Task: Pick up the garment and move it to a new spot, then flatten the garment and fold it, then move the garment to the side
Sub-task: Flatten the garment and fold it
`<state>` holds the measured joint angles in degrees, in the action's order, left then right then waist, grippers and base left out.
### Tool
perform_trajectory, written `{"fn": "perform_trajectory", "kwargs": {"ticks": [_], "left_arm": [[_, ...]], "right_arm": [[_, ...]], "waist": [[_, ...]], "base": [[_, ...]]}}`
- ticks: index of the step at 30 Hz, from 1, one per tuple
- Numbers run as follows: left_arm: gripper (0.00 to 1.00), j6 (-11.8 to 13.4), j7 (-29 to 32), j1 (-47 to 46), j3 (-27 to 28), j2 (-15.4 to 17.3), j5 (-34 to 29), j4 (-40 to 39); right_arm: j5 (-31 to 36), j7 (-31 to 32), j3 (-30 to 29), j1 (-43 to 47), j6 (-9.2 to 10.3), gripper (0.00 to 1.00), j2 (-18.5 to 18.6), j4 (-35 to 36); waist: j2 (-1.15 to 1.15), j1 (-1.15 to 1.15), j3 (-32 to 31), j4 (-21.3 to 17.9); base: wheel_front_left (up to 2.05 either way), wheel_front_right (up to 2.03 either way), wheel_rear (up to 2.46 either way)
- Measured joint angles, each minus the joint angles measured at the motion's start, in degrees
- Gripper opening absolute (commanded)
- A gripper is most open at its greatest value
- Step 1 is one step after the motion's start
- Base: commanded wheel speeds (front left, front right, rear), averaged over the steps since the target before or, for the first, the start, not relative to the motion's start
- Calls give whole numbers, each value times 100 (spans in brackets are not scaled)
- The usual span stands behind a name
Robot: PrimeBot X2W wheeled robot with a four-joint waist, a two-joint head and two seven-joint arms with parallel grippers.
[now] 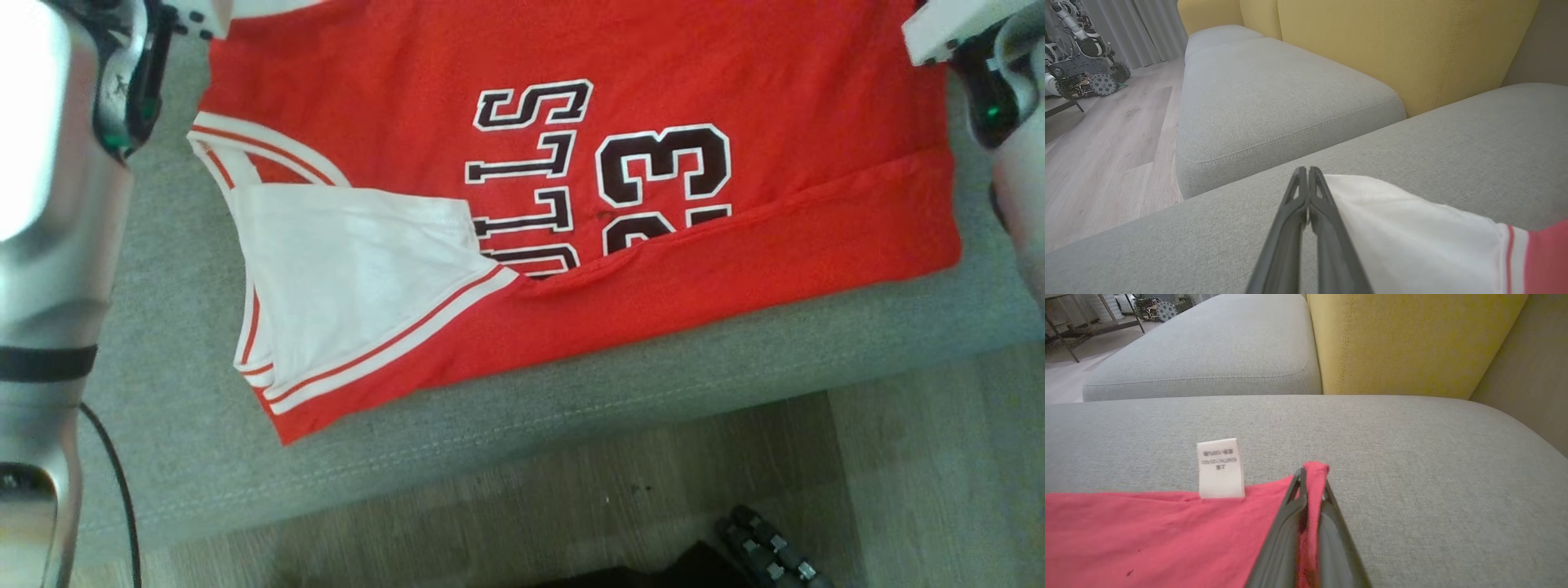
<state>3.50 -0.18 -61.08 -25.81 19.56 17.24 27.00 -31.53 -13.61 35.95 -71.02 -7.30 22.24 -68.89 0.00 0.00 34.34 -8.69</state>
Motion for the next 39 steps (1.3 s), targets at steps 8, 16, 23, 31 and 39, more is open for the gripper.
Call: {"fn": "perform_trajectory", "kwargs": {"ticks": [8, 16, 23, 31, 39], "left_arm": [[0, -55, -152, 516, -18, 222, 96, -245], [0, 16, -84, 1311, -88, 603, 99, -1288], [0, 163, 176, 2041, -105, 1010, 99, -2308], [0, 198, 528, 2733, -168, 1399, 157, -3150], [0, 52, 1057, 3683, -536, 1886, 252, -3833]], "right_arm": [[-20, -69, -13, 326, 0, 0, 3, 264], [-60, -75, -292, 869, 0, 0, 310, 861], [-58, -75, -450, 1384, 0, 0, 460, 1136], [-54, -76, -432, 1818, 0, 0, 588, 1526], [-160, -57, -289, 2369, 0, 0, 814, 1784]], "waist": [[0, 0, -240, -18], [0, 0, -483, 43], [0, 0, -764, 137], [0, 0, -1006, 285], [0, 0, -1273, 423]], "base": [[0, 0, 0], [0, 0, 0], [0, 0, 0], [0, 0, 0], [0, 0, 0]]}}
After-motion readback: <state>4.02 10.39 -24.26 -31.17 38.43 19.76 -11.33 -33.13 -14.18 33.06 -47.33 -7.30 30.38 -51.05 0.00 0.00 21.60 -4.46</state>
